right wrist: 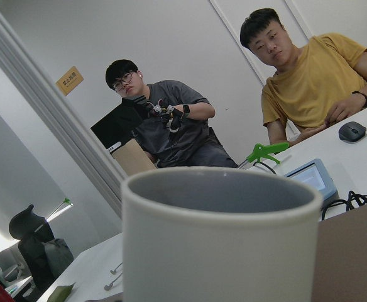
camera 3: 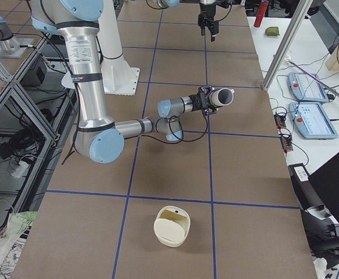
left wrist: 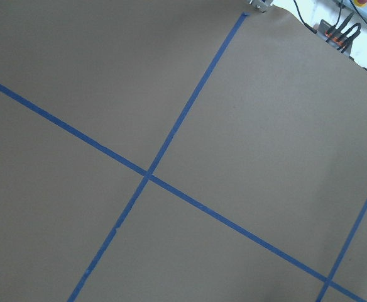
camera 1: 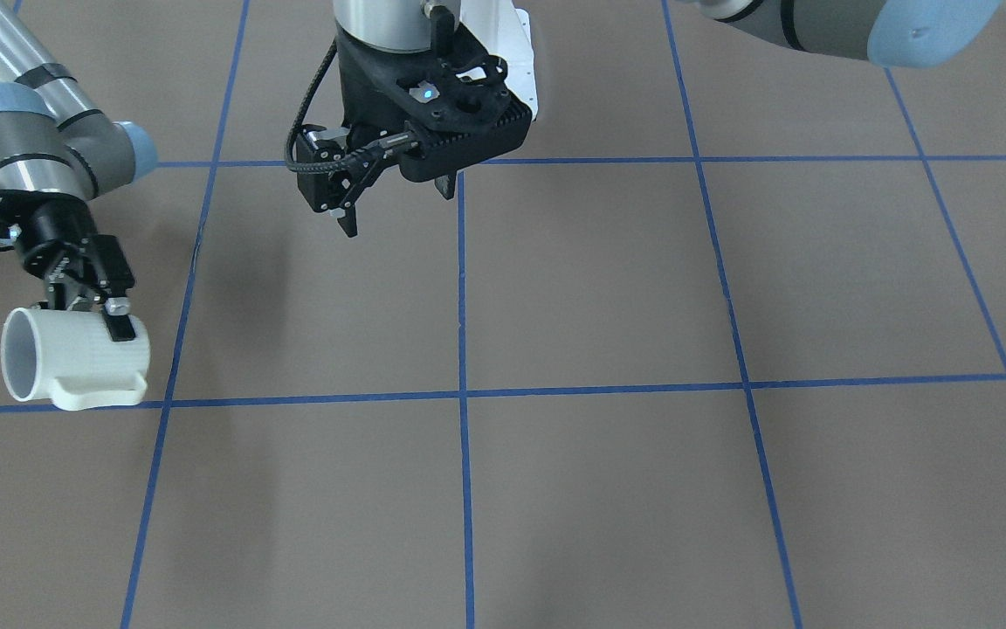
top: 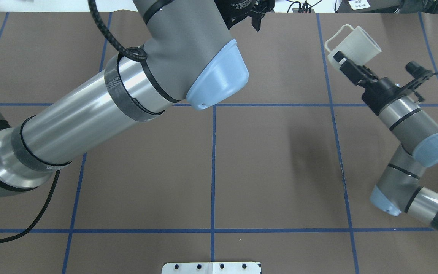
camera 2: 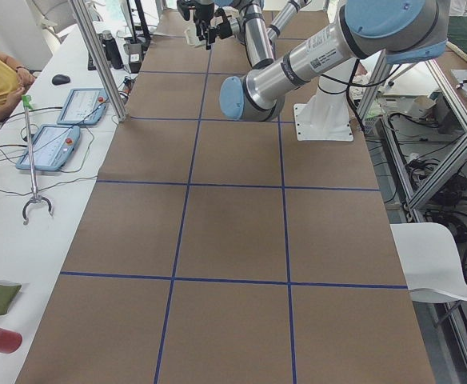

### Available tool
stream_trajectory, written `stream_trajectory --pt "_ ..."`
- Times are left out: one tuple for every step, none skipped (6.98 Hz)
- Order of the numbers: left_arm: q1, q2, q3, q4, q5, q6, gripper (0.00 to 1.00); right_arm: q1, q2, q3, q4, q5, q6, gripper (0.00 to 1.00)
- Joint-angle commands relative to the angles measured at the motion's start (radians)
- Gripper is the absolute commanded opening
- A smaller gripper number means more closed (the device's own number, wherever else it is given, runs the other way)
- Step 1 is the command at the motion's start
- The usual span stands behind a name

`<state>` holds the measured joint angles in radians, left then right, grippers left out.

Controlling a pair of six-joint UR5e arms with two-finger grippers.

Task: Left arm hands cup to right arm to dump lemon

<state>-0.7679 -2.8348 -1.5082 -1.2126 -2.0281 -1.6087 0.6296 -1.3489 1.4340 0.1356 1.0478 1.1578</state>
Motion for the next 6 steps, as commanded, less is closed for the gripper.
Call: stream_trajectory --pt "0.009 -0.006 0.0 0.043 -0.024 0.001 1.0 -0.149 0.141 0.0 -0.139 -0.195 -0.253 0.28" --pt "0.021 -0.008 -0.001 0.062 -0.035 -0.002 1.0 -0.177 0.19 0.012 -0.196 -0.251 -0.306 0.28" --pt "0.027 -0.035 0.003 0.127 -0.035 -0.002 1.0 -0.226 0.223 0.014 -0.238 -0.325 -0.373 0.28" --pt "0.044 -0.064 0.009 0.178 -0.035 0.001 1.0 -0.266 0.275 0.016 -0.285 -0.397 -0.459 0.28" --pt "0.048 -0.093 0.032 0.203 -0.035 0.003 1.0 -0.306 0.298 0.016 -0.315 -0.451 -0.472 0.28" --pt "0.061 -0.177 0.151 0.252 -0.032 0.012 1.0 -0.326 0.303 0.017 -0.324 -0.475 -0.492 0.28"
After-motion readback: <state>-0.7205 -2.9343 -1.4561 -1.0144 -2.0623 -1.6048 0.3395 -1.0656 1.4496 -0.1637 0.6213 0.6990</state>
